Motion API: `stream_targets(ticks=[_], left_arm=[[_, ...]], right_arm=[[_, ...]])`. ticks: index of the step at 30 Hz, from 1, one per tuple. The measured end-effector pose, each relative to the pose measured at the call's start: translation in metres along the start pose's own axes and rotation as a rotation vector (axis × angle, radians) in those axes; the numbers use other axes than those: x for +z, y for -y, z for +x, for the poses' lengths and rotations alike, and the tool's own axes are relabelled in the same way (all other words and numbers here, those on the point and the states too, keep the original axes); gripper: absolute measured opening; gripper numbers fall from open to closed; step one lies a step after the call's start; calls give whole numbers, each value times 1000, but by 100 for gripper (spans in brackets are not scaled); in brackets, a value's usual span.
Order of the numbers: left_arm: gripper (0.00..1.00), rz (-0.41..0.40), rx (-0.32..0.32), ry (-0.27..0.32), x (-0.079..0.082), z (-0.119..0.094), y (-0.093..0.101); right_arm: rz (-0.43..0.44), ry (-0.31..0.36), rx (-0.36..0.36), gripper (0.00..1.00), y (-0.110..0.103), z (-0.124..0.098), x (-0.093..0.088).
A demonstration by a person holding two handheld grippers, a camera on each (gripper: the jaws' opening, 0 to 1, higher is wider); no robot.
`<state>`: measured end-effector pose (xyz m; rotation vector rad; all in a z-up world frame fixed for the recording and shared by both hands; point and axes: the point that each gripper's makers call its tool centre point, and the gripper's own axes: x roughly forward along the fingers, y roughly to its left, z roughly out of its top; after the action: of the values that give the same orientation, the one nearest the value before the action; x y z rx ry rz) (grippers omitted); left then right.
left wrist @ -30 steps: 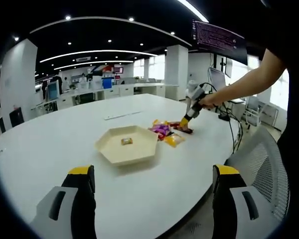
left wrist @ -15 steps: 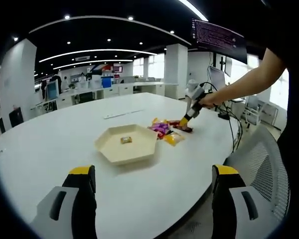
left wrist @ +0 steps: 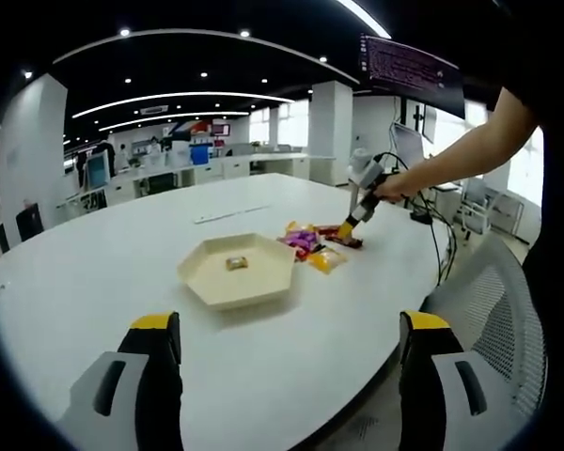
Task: Place the target food into the container with the food tongs after gripping and lifting it, then release it inside without dropping or visibly crushing the food.
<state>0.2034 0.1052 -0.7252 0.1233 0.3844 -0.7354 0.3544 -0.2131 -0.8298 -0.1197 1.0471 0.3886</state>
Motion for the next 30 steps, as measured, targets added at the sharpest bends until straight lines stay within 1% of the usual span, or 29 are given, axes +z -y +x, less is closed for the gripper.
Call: stream_targets(ticks=[6,9,11,14,16,17,20,23,25,30], left_arm=[[93,3,-2,-5,-1,0,1],[93,4,-1,-5,-1,0,0],[93,2,-2,-5,-1,0,0],[92,2,-4,-6,-1,-1,1],[87,-4,-14,-21,-4,0,2],[87,-1,-18,-25,-4,0,3],[89,5,-18,-15,-3,0,4],[93,3,-11,18,3,-2,2],[95,2,-9,27,5,-3,2],[95,16,-15,37,6,-3,4]], right_arm=[[-47,-5,-21,22,0,1,0],[-28,4,-24,22,2,1,2],[5,16,-26,21,4,0,2],[-3,35,-35,22,6,-3,4],[4,48,-30,22,6,-8,8],[12,58,-25,22,7,-12,12],[7,75,-23,22,8,-22,22],[-8,88,-25,22,8,-33,31],[-19,96,-26,22,7,-41,38],[-59,124,-17,23,-4,-62,56]])
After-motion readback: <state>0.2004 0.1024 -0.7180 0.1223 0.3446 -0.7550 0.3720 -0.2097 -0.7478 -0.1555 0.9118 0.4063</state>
